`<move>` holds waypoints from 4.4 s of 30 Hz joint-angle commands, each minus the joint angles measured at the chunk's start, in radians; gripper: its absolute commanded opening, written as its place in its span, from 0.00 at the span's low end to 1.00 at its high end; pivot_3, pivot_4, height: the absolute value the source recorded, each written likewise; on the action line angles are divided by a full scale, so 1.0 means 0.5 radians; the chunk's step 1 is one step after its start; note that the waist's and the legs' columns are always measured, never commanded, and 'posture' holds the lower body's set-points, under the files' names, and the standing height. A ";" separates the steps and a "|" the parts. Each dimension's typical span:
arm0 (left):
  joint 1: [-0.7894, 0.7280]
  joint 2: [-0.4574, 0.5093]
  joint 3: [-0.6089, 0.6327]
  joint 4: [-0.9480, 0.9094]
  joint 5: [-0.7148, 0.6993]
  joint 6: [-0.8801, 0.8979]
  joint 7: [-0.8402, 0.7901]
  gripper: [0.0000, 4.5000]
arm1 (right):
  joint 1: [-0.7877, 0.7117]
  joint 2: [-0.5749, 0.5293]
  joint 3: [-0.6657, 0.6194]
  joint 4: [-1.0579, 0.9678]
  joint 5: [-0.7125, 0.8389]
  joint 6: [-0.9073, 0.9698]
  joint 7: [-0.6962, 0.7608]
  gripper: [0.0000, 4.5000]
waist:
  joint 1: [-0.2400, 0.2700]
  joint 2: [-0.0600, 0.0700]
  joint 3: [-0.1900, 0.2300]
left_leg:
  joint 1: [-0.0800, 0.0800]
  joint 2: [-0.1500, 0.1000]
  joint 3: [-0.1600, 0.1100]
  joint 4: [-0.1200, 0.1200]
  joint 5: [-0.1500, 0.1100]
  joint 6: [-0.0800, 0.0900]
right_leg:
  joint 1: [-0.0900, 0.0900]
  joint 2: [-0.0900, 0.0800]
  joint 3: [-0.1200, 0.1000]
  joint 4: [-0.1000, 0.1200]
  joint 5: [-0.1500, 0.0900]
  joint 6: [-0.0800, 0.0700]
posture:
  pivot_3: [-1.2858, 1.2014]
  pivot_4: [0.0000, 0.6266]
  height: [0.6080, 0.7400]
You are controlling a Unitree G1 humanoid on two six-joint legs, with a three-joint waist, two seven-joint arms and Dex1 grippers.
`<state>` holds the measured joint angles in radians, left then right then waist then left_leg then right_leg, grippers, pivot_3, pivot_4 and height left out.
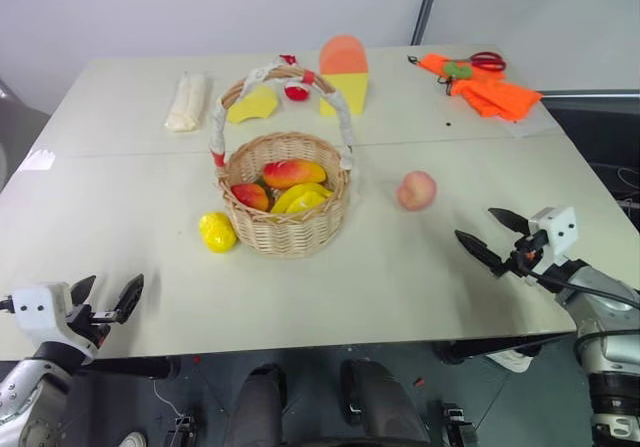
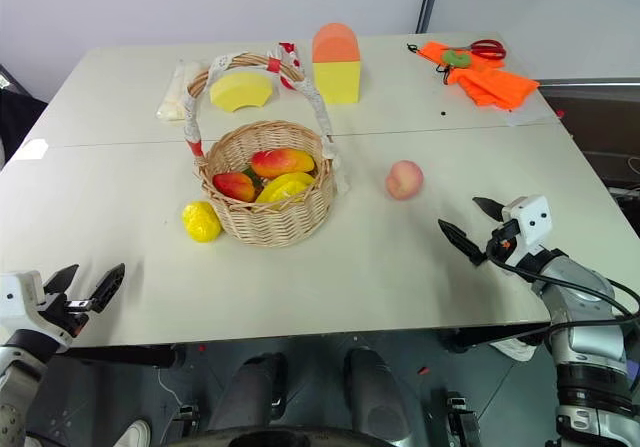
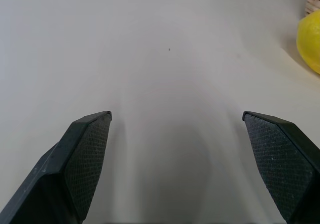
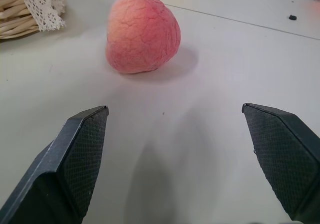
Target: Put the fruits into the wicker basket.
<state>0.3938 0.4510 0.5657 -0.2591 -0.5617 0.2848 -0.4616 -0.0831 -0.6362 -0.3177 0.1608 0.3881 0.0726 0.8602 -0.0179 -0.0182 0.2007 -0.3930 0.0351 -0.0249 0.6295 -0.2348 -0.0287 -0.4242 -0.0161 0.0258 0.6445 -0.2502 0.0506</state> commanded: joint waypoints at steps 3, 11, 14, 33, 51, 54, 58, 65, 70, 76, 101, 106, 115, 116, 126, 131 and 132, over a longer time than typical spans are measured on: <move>-0.004 0.019 0.011 -0.144 -0.012 0.070 0.036 1.00 | -0.012 0.017 -0.006 -0.021 -0.007 -0.062 -0.016 0.99 | 0.000 0.000 0.000 | 0.000 0.000 0.000 0.000 0.000 0.000 | 0.000 0.000 0.000 0.000 0.000 0.000 | 0.52 0.24 0.98; -0.101 0.017 -0.079 -0.374 -0.119 0.282 0.070 1.00 | -0.056 0.018 0.010 -0.078 -0.009 -0.061 -0.028 0.99 | 0.001 0.000 0.000 | 0.000 0.000 0.001 0.000 0.000 0.000 | 0.000 0.000 0.000 0.000 0.000 0.000 | 0.52 0.24 0.98; -0.172 0.007 -0.078 -0.425 -0.244 0.394 0.100 1.00 | -0.082 -0.008 0.021 -0.140 -0.005 -0.041 -0.019 0.99 | -0.001 0.000 0.000 | 0.000 0.000 0.001 0.000 0.000 0.000 | 0.000 0.000 0.000 0.001 0.000 0.000 | 0.52 0.24 0.98; -0.785 0.132 -0.281 -0.402 -0.826 1.306 0.598 1.00 | -0.107 -0.394 0.135 -1.307 0.416 0.667 0.165 0.99 | 0.006 -0.001 0.000 | 0.001 0.000 -0.002 0.001 0.000 0.000 | 0.000 0.003 0.000 0.006 0.001 0.001 | 0.52 0.24 0.98; -0.950 0.023 -0.389 -0.217 -0.709 1.370 0.804 0.81 | -0.384 -0.229 0.543 -1.676 0.519 0.825 0.047 1.00 | 0.013 -0.006 -0.001 | -0.001 -0.002 -0.002 0.001 0.000 0.000 | 0.000 0.000 0.000 0.005 0.001 0.000 | 0.52 0.24 0.98; -0.970 0.019 -0.376 -0.196 -0.705 1.380 0.795 0.51 | -0.369 -0.222 0.550 -1.681 0.508 0.812 0.042 1.00 | 0.008 -0.006 -0.002 | 0.000 -0.002 -0.002 0.001 0.000 0.000 | 0.000 0.000 0.000 0.006 0.001 0.000 | 0.52 0.24 0.98; -0.950 0.067 -0.350 -0.206 -0.703 1.370 0.731 0.51 | -0.364 -0.218 0.562 -1.681 0.493 0.796 0.035 1.00 | 0.010 -0.006 -0.002 | 0.000 -0.002 -0.003 0.001 0.000 0.000 | 0.000 0.001 0.000 0.006 0.001 0.000 | 0.52 0.24 0.98; -0.699 0.258 0.079 -0.392 -0.977 1.229 0.302 0.51 | -0.393 -0.220 0.548 -1.653 0.499 0.784 0.045 1.00 | 0.002 -0.009 -0.001 | 0.000 0.000 -0.002 -0.001 0.000 0.000 | -0.002 0.001 -0.001 0.005 0.001 -0.001 | 0.52 0.24 0.98; -0.627 0.426 0.244 -0.667 -1.532 1.256 0.040 0.51 | -0.460 -0.218 0.549 -1.554 0.483 0.751 0.082 1.00 | 0.016 -0.010 -0.001 | -0.002 -0.001 -0.002 0.001 0.000 0.000 | -0.002 -0.004 -0.002 0.002 0.000 -0.001 | 0.52 0.24 0.98; -1.120 0.491 -0.264 -0.763 -1.423 1.212 0.347 0.51 | -0.548 -0.192 0.561 -1.487 0.471 0.741 0.076 1.00 | 0.014 -0.011 -0.001 | -0.003 -0.009 0.003 0.002 0.000 0.000 | 0.003 -0.018 -0.004 -0.002 0.000 0.000 | 0.52 0.24 0.98; -1.191 0.451 -0.767 -0.721 -0.483 0.596 -0.251 1.00 | -0.782 0.223 0.685 -0.600 -0.253 0.818 -0.855 1.00 | 0.006 -0.013 -0.001 | -0.004 -0.006 0.004 0.001 -0.001 0.003 | -0.001 -0.007 0.001 0.005 0.001 0.000 | 0.52 0.24 0.98; -1.083 0.489 -0.768 -0.778 -0.454 0.585 -0.345 1.00 | -0.856 0.264 0.640 -0.368 -0.416 0.791 -1.021 1.00 | 0.008 -0.013 -0.001 | -0.004 -0.006 0.004 -0.001 -0.001 0.003 | -0.002 -0.007 0.001 0.005 0.001 0.001 | 0.52 0.24 0.98; -1.090 0.507 -0.828 -0.846 -0.472 0.616 -0.428 1.00 | -0.773 0.339 0.467 -0.394 -0.221 1.120 -0.985 1.00 | 0.004 -0.013 -0.001 | -0.004 -0.006 0.003 0.001 -0.001 0.003 | -0.002 -0.006 0.001 0.006 0.001 0.002 | 0.52 0.24 0.98; -1.097 0.500 -0.839 -0.850 -0.470 0.618 -0.426 1.00 | -0.765 0.344 0.456 -0.392 -0.213 1.147 -0.988 1.00 | 0.004 -0.013 -0.001 | -0.004 -0.006 0.003 0.001 -0.001 0.003 | -0.002 -0.006 0.001 0.006 0.001 0.002 | 0.52 0.24 0.98; -1.097 0.457 -0.832 -0.817 -0.493 0.615 -0.416 1.00 | -0.746 0.357 0.466 -0.438 -0.256 1.183 -1.011 0.53 | -0.002 -0.013 -0.001 | -0.004 -0.005 0.003 0.000 -0.001 0.004 | -0.002 -0.004 0.001 0.007 0.001 0.002 | 0.52 0.24 0.98; -0.868 0.489 -0.671 -0.694 -0.387 0.511 -0.476 1.00 | -0.691 0.198 0.480 -0.727 -0.226 1.015 -0.759 0.51 | -0.005 -0.011 0.000 | -0.003 -0.004 0.003 -0.001 -0.002 0.005 | -0.003 -0.004 0.002 0.007 0.001 0.002 | 0.52 0.24 0.98; -0.842 0.488 -0.642 -0.670 -0.383 0.492 -0.490 1.00 | -0.676 0.170 0.473 -0.791 -0.182 1.002 -0.688 0.51 | -0.002 -0.011 0.000 | -0.003 -0.003 0.003 -0.001 -0.002 0.005 | -0.003 -0.003 0.002 0.007 0.000 0.003 | 0.52 0.24 0.98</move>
<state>-0.0302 0.6894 0.1977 -0.5893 -0.7606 0.5682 -0.6939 -0.4188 -0.5387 -0.0623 -0.1496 0.2650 0.6111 0.4667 -0.0187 -0.0239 0.2006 -0.3945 0.0336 -0.0235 0.6290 -0.2357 -0.0261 -0.4257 -0.0174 0.0265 0.6478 -0.2515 0.0540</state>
